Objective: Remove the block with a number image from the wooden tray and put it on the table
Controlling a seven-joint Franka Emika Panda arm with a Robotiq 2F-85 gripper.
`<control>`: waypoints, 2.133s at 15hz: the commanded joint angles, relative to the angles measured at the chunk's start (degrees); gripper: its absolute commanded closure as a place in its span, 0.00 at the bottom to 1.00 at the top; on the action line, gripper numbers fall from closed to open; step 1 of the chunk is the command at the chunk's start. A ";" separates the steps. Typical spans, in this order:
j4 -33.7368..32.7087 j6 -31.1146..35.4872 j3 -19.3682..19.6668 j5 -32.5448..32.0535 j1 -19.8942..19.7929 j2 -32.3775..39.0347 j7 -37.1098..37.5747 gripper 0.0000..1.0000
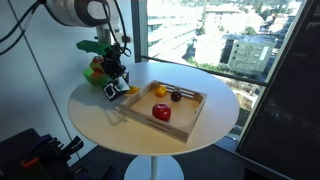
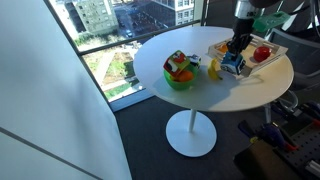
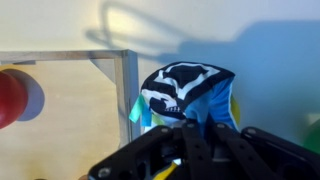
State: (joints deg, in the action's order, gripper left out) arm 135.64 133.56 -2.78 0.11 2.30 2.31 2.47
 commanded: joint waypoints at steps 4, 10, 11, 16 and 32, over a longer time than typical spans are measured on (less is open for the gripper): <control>0.95 0.55 -0.21 0.50 0.42 -0.06 0.82 0.43; 0.77 0.00 -0.68 0.00 1.01 -1.14 0.67 0.00; 0.72 -0.03 -0.74 0.06 1.15 -1.36 0.66 0.00; 0.46 -0.72 -0.94 -0.15 1.48 -3.41 0.69 0.00; -1.84 -19.91 -1.07 -3.99 0.57 -14.05 3.78 0.00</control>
State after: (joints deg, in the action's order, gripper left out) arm 134.24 118.57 -3.55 -1.95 3.40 -8.99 3.92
